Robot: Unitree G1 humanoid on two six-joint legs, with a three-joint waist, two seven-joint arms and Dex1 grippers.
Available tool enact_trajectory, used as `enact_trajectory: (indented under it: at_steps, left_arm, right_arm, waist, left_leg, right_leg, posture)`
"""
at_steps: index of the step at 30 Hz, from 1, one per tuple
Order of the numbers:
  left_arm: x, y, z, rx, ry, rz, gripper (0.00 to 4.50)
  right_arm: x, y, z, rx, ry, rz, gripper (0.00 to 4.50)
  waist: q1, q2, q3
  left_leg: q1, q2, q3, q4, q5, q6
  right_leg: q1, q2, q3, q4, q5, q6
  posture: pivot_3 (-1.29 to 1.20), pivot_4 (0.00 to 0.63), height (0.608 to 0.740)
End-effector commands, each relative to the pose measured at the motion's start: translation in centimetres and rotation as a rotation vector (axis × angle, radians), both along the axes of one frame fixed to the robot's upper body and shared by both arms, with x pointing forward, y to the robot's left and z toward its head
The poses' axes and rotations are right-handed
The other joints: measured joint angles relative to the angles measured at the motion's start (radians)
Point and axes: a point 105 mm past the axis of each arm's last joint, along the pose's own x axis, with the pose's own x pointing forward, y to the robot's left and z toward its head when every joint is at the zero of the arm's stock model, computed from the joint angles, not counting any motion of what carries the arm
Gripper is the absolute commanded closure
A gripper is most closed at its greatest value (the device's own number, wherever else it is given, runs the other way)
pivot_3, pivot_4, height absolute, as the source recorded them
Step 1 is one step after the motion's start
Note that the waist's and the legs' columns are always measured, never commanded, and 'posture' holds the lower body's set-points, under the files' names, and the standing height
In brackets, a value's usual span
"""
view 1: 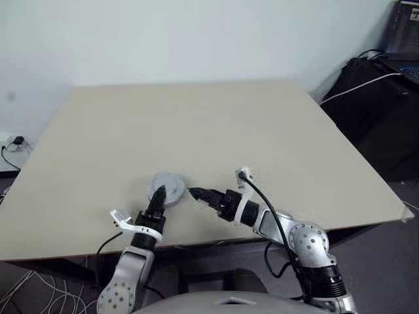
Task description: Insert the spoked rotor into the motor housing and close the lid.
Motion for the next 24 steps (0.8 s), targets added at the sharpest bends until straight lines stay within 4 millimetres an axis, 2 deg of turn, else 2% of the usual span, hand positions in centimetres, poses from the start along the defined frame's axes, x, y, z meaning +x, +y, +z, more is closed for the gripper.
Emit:
enact_trajectory:
  at_steps: [1,6,13,17,24]
  left_arm:
    - [2.3,0.9,2.7,-0.020,-0.102,0.108,2.42]
    - [4.3,3.3,2.5,0.038,-0.081,0.191,2.42]
    - [6.8,4.8,1.2,0.076,-0.033,0.210,2.42]
    - [8.7,5.0,0.8,0.096,-0.009,0.209,2.42]
    - [11.5,3.9,0.8,0.120,-0.004,0.169,2.42]
  right_arm:
    - [1.0,-0.4,1.2,-0.154,-0.299,-0.063,0.00]
    - [1.5,-1.5,-1.3,-0.433,-0.509,-0.076,0.00]
    - [1.6,-2.5,-2.5,-0.536,-0.627,-0.144,0.00]
    - [1.4,-2.9,-3.4,-0.599,-0.671,-0.117,0.00]
    - [0.7,-3.5,-3.6,-0.621,-0.696,-0.119,0.00]
  waist:
    - [0.001,0.000,0.000]
    - [0.005,-0.006,-0.004]
    - [0.008,-0.011,-0.006]
    - [0.007,-0.012,-0.006]
    - [0.007,-0.013,-0.005]
  left_leg:
    - [0.000,0.000,0.000,0.000,0.000,0.000]
    - [0.000,-0.001,0.001,0.003,0.000,0.000]
    - [0.000,-0.001,0.001,0.005,0.001,0.000]
    - [0.000,-0.001,0.001,0.007,0.001,0.001]
    - [0.000,-0.001,0.001,0.007,0.001,0.001]
  right_leg:
    - [0.000,0.000,0.000,0.000,0.000,0.000]
    - [0.002,0.001,0.000,0.000,0.001,0.002]
    - [0.003,0.001,0.000,0.000,0.001,0.002]
    - [0.004,0.002,0.000,0.001,0.002,0.003]
    - [0.004,0.002,0.000,0.001,0.003,0.004]
  posture:
    - [0.00,0.000,0.740]
    - [0.00,0.000,0.740]
    - [0.00,0.000,0.740]
    - [0.00,0.000,0.740]
    - [0.00,0.000,0.740]
